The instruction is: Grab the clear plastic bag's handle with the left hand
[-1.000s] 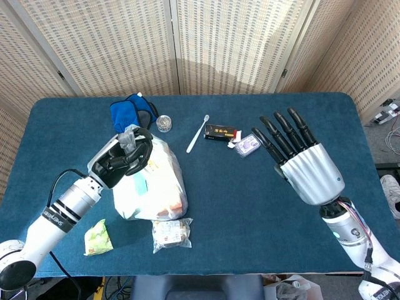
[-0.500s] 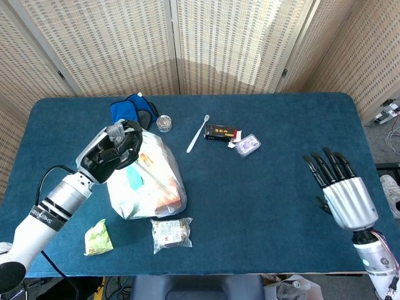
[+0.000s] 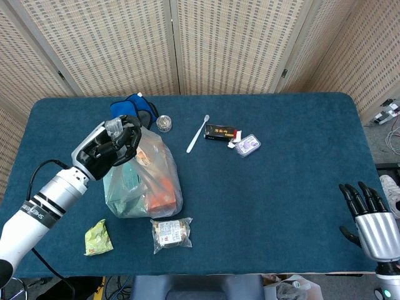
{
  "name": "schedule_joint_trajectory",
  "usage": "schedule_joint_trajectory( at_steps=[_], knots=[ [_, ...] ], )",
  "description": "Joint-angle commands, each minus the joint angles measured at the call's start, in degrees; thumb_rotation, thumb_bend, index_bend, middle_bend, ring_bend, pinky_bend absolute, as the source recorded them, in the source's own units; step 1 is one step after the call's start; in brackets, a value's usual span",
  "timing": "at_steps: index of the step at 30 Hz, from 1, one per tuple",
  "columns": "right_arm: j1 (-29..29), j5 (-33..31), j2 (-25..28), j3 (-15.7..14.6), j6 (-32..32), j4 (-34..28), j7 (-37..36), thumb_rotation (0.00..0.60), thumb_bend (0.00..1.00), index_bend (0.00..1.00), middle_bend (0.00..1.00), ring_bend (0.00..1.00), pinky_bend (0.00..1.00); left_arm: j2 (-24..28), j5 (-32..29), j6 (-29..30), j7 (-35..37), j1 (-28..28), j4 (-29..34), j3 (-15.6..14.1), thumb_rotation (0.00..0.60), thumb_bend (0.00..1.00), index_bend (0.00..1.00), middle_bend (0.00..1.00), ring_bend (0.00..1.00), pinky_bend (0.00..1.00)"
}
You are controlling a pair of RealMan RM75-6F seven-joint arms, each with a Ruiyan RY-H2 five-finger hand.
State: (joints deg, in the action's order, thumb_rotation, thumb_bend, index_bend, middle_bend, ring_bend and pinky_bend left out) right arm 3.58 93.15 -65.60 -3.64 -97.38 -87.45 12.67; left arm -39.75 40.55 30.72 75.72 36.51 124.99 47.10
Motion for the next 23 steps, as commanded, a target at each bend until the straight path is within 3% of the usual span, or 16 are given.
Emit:
schedule_joint_trajectory(
  at_steps=[1,8,14,23],
  knots=[
    [-1.25,-0.53,-1.25,-0.09,-0.38,1.5,-1.16,0.6,0.07,0.05,0.16,0.06,0.19,0.28,-0.43,0.63,-0.29,-0.43,0.53,1.02,0.6,0.57,0.48,0.69,0.76,1.0],
    [-2.94,-1.04,-3.14,0.4,-0.37,3.86,-3.42,0.6,0.07,0.05,0.16,0.06,0.19,0.2,-1.43,1.86,-1.75,-0.33,1.07,2.67,0.6,0.57,0.48,0.69,0.76,1.0],
    [-3.57,-1.05,-3.84,1.12,-0.04,4.79,-4.61,0.6,0.07,0.05,0.16,0.06,0.19,-2.32,0.03,6.44,-2.68,-1.27,2.25,3.75,0.6,0.57,0.48,0.69,0.76,1.0],
    [-4.39,-0.96,-4.07,2.1,-0.12,5.15,-5.69,0.6,0.07,0.05,0.16,0.06,0.19,-5.01,0.57,8.45,-4.05,-1.02,1.78,3.75,0.6,0.57,0.5,0.7,0.77,1.0]
  ],
)
